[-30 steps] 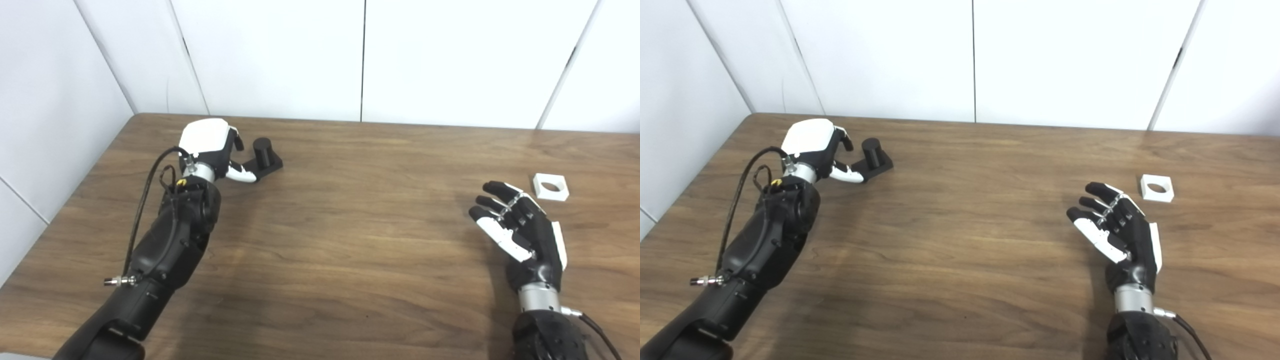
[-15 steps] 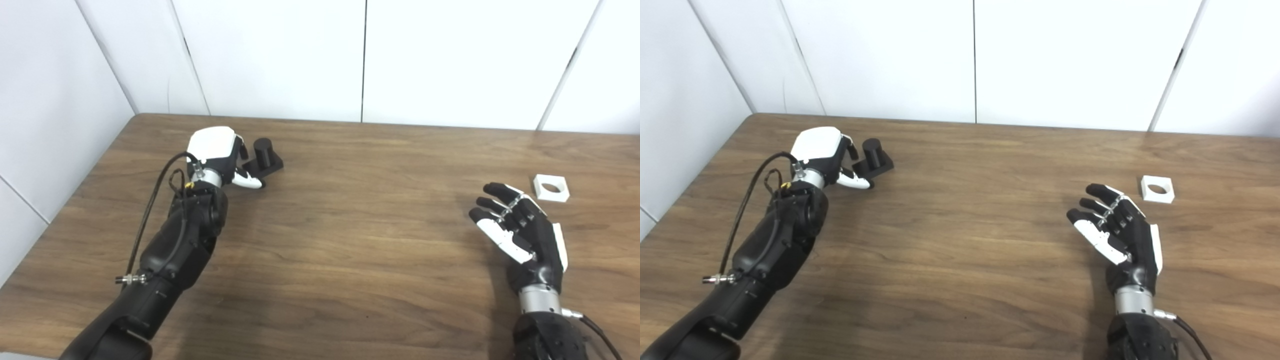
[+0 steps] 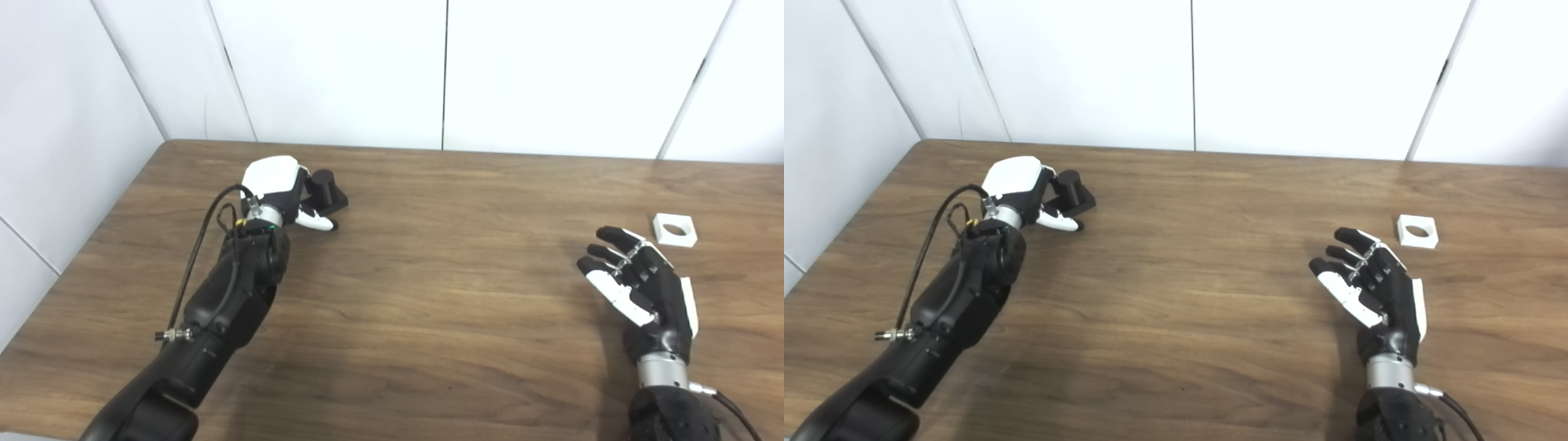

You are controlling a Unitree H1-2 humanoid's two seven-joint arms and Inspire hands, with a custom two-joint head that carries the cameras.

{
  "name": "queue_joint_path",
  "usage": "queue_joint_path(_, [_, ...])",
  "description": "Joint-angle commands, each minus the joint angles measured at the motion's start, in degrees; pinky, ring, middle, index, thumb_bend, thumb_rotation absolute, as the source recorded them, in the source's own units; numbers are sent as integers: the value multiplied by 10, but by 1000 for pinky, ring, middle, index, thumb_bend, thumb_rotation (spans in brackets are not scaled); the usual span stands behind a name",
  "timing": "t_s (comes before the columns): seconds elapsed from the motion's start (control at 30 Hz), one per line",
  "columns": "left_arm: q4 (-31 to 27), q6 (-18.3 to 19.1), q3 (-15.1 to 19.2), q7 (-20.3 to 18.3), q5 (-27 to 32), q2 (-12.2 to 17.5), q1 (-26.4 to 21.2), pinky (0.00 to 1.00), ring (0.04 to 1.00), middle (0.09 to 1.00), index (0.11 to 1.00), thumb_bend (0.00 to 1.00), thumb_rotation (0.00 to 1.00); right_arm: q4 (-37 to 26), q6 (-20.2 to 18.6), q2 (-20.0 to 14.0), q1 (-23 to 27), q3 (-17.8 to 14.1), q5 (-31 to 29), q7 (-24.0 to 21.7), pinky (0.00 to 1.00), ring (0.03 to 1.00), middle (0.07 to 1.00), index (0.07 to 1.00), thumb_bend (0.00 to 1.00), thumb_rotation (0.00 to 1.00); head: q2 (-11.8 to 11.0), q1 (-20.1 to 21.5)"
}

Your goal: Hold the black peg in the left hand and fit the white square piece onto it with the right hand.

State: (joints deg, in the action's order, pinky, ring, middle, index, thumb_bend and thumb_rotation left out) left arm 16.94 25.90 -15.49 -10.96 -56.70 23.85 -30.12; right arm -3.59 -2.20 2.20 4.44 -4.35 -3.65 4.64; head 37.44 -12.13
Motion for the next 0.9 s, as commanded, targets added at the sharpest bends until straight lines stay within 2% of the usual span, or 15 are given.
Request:
queue_joint_path(0.0, [7, -2, 0, 23, -1, 11, -26, 518, 740, 801, 604, 838, 385, -11, 15, 5, -3, 0, 3, 4, 606, 666, 725, 637, 697, 179, 1, 0])
queue_joint_path(0.37, [33, -13, -8, 32, 26, 15, -28, 517, 744, 792, 551, 774, 361, -19, 14, 6, -10, -4, 5, 6, 584, 645, 715, 629, 694, 201, 4, 6])
queue_joint_path(0.5, [47, -26, -6, 40, 45, 15, -29, 534, 749, 784, 529, 741, 288, -22, 11, 7, -11, -6, -2, 6, 579, 646, 719, 628, 692, 211, 5, 6])
queue_joint_path(0.57, [51, -43, 1, 39, 70, 16, -28, 556, 757, 788, 502, 589, 146, -21, 12, 8, -11, -8, -6, 6, 577, 641, 719, 626, 686, 206, 5, 7])
queue_joint_path(0.6, [52, -49, 3, 38, 79, 17, -28, 564, 759, 790, 496, 553, 112, -20, 14, 8, -10, -8, -6, 6, 574, 638, 719, 624, 683, 206, 5, 7])
queue_joint_path(0.67, [51, -60, 7, 33, 99, 19, -27, 582, 764, 793, 491, 524, 82, -18, 15, 8, -10, -9, -8, 6, 575, 636, 718, 621, 684, 209, 5, 8])
queue_joint_path(0.87, [55, -112, 4, 5, 155, 37, -26, 671, 795, 795, 489, 518, 69, -23, 10, 9, -9, -11, -18, 4, 587, 638, 720, 623, 690, 222, 5, 10])
